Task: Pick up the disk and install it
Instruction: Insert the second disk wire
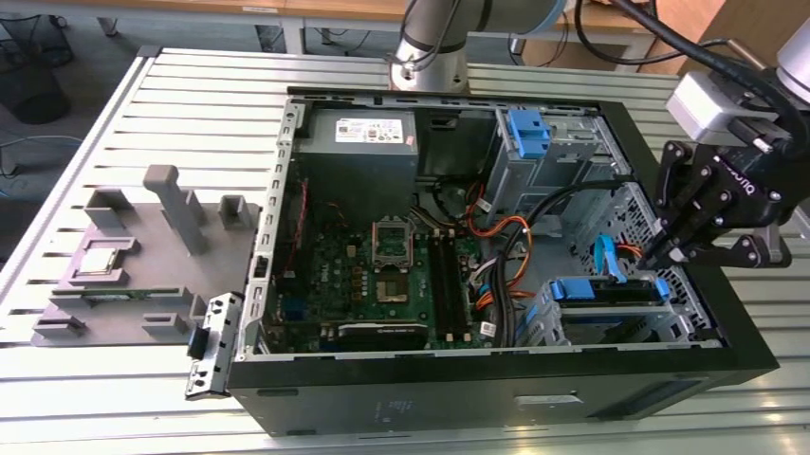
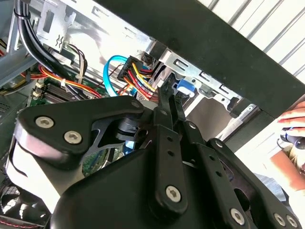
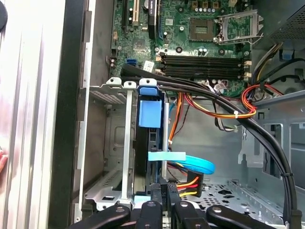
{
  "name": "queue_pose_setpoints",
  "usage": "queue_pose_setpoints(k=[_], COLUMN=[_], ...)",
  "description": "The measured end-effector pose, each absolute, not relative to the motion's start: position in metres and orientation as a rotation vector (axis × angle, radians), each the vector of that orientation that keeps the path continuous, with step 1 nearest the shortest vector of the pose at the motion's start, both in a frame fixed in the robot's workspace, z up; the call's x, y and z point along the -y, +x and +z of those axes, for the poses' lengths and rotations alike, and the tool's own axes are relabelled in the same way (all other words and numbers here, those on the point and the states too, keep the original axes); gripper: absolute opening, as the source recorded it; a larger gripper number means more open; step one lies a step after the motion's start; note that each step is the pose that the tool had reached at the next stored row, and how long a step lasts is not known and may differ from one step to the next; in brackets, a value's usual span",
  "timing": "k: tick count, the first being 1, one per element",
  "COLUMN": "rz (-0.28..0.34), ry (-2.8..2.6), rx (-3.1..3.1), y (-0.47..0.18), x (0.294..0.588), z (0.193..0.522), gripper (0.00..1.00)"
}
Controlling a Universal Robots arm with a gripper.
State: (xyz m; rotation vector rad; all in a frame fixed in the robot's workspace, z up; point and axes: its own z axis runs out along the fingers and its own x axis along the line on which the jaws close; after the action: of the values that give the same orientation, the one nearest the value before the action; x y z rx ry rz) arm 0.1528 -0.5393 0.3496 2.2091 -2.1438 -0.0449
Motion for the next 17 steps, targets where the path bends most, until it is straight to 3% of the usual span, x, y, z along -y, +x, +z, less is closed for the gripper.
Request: queue_pose_setpoints(k=[17], rz=[0.036], ry=[2.261], rx=[2.177], y=[0.133], x=[0.542], z=[0.344], gripper=[0.17])
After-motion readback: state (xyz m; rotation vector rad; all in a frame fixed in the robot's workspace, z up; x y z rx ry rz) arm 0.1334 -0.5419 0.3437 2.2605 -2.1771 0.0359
